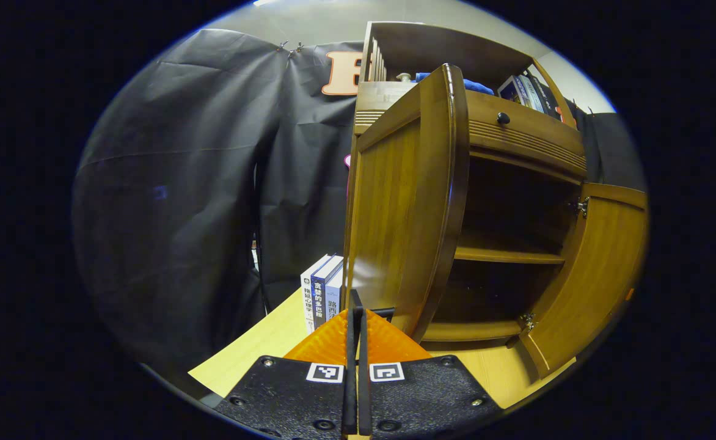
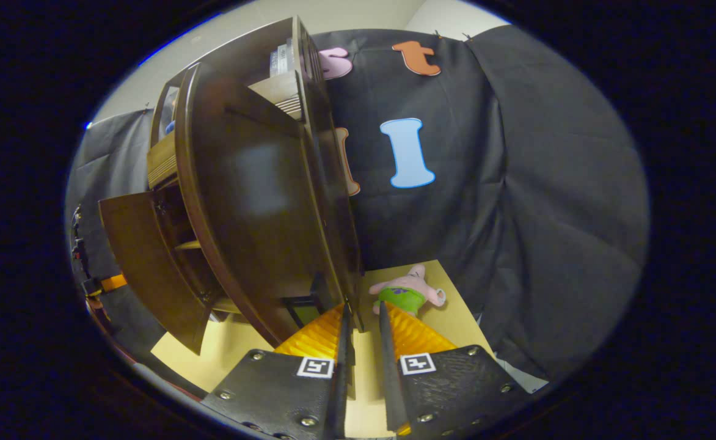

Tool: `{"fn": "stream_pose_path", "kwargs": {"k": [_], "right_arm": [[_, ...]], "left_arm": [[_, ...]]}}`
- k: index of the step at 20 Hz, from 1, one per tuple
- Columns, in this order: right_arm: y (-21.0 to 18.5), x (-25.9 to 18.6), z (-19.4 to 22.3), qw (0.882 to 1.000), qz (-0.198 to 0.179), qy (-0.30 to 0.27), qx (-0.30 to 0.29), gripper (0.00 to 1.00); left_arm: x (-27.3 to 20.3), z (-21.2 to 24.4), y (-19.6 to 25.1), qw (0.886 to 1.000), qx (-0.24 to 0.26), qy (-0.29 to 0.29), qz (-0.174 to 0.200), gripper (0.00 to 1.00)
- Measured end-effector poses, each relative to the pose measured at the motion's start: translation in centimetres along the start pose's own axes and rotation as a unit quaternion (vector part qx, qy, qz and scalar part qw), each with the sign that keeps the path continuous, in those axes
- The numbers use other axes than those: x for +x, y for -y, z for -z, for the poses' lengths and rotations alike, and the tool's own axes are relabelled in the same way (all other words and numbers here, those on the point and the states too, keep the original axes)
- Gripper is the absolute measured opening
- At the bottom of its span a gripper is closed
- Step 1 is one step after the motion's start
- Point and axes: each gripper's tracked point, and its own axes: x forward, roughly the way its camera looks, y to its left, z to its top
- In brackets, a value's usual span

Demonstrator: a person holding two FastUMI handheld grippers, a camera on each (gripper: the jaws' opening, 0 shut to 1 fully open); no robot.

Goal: Open the right door of the double-door shoe cabinet with the right hand, and open the left door with the left hand.

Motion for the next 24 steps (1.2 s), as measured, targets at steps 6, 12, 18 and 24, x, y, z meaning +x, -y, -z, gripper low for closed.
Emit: {"fn": "stream_pose_path", "kwargs": {"k": [6, 12, 18, 24], "right_arm": [[0.1, 0.0, 0.2, 1.000, 0.006, 0.006, 0.017, 0.25], [0.3, 0.0, 0.8, 1.000, 0.013, 0.001, 0.015, 0.25], [0.5, -0.3, 0.5, 1.000, 0.017, 0.004, 0.010, 0.25], [0.7, -1.0, 0.8, 0.999, 0.024, 0.008, 0.024, 0.25]], "left_arm": [[-0.1, -0.1, -1.3, 1.000, -0.005, 0.001, -0.018, 0.04], [0.1, -0.2, -2.2, 0.999, -0.006, 0.007, -0.032, 0.01], [0.0, -0.2, -2.1, 1.000, 0.003, 0.007, -0.005, 0.04], [0.2, -0.4, -2.4, 1.000, -0.005, 0.014, -0.010, 0.01]]}}
